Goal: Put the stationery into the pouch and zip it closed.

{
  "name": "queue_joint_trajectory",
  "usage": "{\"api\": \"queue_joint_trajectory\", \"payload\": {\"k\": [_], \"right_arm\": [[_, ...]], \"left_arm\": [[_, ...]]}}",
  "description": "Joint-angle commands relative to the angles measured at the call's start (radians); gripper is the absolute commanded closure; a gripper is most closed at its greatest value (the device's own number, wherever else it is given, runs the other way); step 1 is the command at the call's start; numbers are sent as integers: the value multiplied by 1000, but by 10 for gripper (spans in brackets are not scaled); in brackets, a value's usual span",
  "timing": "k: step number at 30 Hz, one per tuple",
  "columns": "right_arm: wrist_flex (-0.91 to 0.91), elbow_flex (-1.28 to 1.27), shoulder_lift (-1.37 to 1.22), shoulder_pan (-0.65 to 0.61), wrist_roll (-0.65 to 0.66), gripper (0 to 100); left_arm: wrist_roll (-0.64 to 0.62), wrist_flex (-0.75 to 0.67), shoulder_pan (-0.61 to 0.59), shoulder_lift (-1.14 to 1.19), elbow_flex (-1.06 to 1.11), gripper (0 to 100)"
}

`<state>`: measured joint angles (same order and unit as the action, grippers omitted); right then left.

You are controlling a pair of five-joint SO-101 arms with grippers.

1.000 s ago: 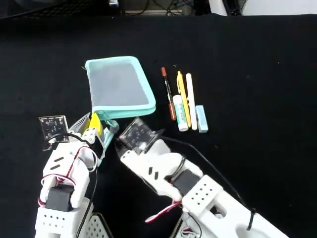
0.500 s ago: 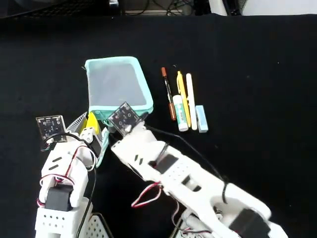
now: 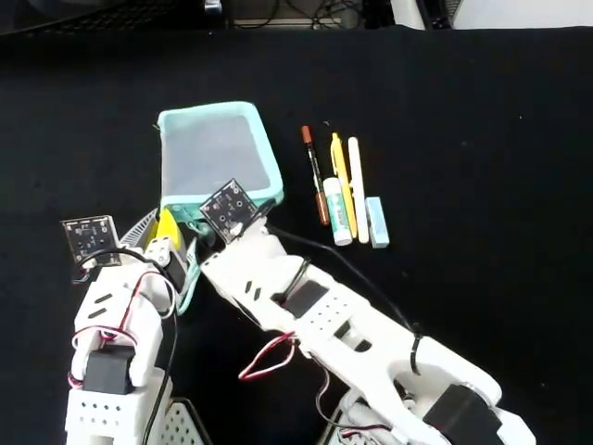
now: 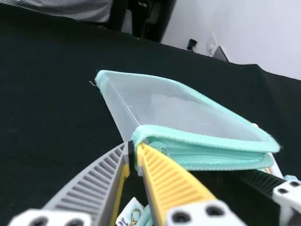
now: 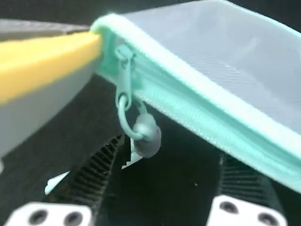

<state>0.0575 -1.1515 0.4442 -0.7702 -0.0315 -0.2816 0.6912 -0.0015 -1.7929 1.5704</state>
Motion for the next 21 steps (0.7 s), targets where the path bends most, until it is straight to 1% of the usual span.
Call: {"api": "queue_joint_trajectory", "payload": {"k": [1, 3, 10, 16, 18, 19, 21], "right_arm": [[-26, 76, -24, 15, 31, 695], [-26, 113, -65, 15, 64, 695], [-26, 266, -255, 12, 48, 694], [-20, 314, -285, 8, 49, 697], [-20, 312, -285, 8, 55, 736], [-20, 312, -285, 8, 55, 777], [-18, 312, -285, 12, 57, 908]], "left_arm": [[6, -17, -36, -11, -28, 961], [6, -17, -41, -11, -27, 961], [12, 21, -42, -11, -28, 961], [8, 23, -84, -11, -31, 961], [8, 20, -82, -11, -27, 961], [8, 20, -79, -11, -27, 961], [8, 21, -77, -11, -27, 961]]}}
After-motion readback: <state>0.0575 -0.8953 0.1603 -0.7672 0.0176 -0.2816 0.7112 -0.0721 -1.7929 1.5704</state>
